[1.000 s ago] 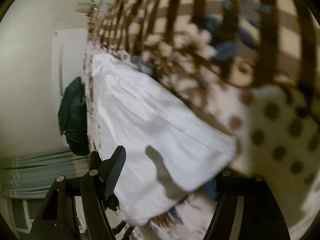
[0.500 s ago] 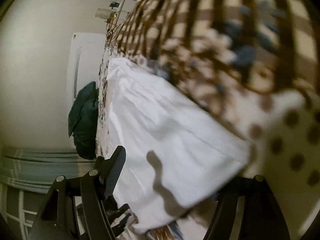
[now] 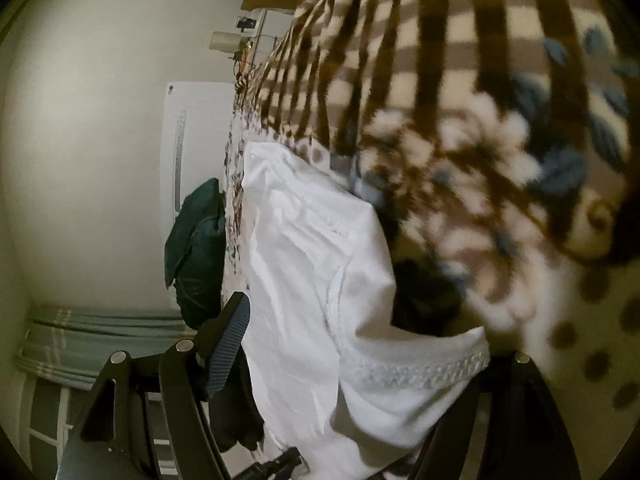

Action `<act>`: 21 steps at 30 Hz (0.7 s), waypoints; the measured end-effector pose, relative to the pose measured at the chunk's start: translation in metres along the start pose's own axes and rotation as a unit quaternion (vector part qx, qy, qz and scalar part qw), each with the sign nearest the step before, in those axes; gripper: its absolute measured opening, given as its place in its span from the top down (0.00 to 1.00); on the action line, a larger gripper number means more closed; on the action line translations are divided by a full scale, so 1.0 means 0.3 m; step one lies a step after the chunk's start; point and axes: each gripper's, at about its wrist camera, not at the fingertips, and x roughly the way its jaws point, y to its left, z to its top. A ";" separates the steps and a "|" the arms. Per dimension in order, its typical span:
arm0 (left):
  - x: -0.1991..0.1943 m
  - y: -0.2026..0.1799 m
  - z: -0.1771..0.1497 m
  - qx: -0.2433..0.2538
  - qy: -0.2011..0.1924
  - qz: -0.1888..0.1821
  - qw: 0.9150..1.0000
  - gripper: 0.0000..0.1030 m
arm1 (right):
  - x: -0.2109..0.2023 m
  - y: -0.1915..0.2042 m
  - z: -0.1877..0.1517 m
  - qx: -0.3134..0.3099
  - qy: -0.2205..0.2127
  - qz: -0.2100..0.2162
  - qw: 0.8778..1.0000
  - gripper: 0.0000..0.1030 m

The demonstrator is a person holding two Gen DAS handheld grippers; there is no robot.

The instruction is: Fold small clothes

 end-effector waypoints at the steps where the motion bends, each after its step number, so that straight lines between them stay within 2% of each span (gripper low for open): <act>1: -0.016 0.010 -0.006 -0.005 -0.002 -0.003 1.000 0.49 | -0.009 0.000 -0.003 -0.001 0.006 -0.010 1.000 0.27; 3: -0.056 0.034 -0.034 -0.023 -0.006 -0.008 1.000 0.49 | -0.044 -0.020 -0.015 0.001 0.016 -0.018 1.000 0.27; 5: -0.117 0.080 -0.068 -0.068 -0.012 -0.019 0.997 0.49 | -0.086 -0.049 -0.017 0.013 0.023 -0.028 0.999 0.27; 9: -0.189 0.195 -0.169 -0.171 -0.019 -0.049 0.984 0.48 | -0.164 -0.071 -0.018 0.025 0.036 -0.054 0.998 0.27; 10: -0.169 0.233 -0.200 -0.209 -0.010 -0.065 0.976 0.48 | -0.176 -0.071 -0.014 0.022 0.038 -0.064 0.997 0.27; 12: -0.119 0.267 -0.232 -0.256 0.009 -0.085 0.963 0.48 | -0.206 -0.071 -0.001 0.025 0.042 -0.075 0.996 0.27; 13: -0.078 0.289 -0.248 -0.295 0.020 -0.108 0.949 0.48 | -0.223 -0.080 0.002 0.029 0.041 -0.080 0.995 0.27; 15: -0.027 0.301 -0.243 -0.334 0.019 -0.143 0.931 0.48 | -0.231 -0.081 0.013 0.037 0.044 -0.089 0.994 0.27; 17: -0.006 0.286 -0.215 -0.332 0.003 -0.146 0.932 0.48 | -0.221 -0.075 0.012 0.033 0.055 -0.109 0.992 0.27; 19: 0.001 0.267 -0.178 -0.317 -0.018 -0.144 0.937 0.51 | -0.204 -0.070 0.008 0.027 0.071 -0.113 0.991 0.27; 20: -0.005 0.265 -0.171 -0.314 -0.032 -0.147 0.938 0.65 | -0.190 -0.066 0.006 0.023 0.079 -0.117 0.990 0.28; 21: -0.019 0.264 -0.164 -0.308 -0.048 -0.145 0.939 0.91 | -0.180 -0.063 0.004 0.021 0.086 -0.116 0.989 0.30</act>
